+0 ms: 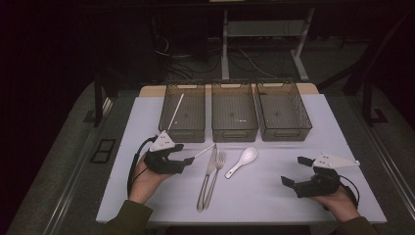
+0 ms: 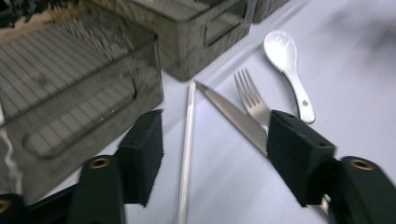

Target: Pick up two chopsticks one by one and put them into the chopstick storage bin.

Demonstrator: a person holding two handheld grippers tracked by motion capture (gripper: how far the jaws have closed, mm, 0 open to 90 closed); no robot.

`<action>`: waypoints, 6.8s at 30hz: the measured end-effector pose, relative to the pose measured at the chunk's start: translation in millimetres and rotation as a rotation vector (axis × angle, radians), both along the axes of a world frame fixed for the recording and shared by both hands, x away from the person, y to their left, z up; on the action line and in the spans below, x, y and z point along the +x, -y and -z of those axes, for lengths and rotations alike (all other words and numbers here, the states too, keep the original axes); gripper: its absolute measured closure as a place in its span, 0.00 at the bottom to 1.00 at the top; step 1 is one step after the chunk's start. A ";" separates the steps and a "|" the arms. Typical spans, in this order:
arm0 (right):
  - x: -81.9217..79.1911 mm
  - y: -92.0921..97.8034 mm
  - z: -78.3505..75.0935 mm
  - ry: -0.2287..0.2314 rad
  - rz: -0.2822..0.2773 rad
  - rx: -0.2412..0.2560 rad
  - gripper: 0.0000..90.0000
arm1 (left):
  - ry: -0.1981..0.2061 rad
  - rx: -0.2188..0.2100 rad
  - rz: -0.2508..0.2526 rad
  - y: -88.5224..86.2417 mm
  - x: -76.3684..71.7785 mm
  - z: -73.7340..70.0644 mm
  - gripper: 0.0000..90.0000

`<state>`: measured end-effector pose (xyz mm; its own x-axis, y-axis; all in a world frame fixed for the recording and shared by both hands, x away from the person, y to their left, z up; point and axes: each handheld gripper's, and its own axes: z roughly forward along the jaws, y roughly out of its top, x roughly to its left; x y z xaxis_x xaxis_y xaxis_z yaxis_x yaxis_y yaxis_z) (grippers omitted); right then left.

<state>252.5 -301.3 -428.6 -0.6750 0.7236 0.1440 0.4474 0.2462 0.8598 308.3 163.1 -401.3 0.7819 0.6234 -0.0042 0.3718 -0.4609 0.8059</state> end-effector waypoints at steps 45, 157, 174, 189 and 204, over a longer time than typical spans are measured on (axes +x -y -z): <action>-1.0 -1.8 0.5 0.003 -0.010 -0.018 0.01 | -0.128 0.124 0.006 -3.6 26.3 45.1 0.94; 1.0 -1.7 1.5 -0.009 -0.012 -0.001 0.01 | -0.031 -0.109 -0.243 -13.0 121.6 -73.0 0.94; 0.7 0.3 0.9 -0.009 -0.013 0.014 0.01 | -0.052 -0.049 -0.330 5.6 170.7 -52.4 0.94; 0.3 1.1 0.1 -0.006 -0.015 0.024 0.01 | -0.116 0.100 -0.372 20.1 190.0 -30.7 0.94; -0.4 1.1 -0.3 -0.006 -0.015 0.025 0.01 | -0.100 0.083 -0.347 27.1 189.1 -27.9 0.86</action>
<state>252.1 -302.3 -428.3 -0.6846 0.7097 0.1663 0.4490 0.2309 0.8632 497.4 136.0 -373.4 0.5224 0.8527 -0.0084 0.5926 -0.3559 0.7226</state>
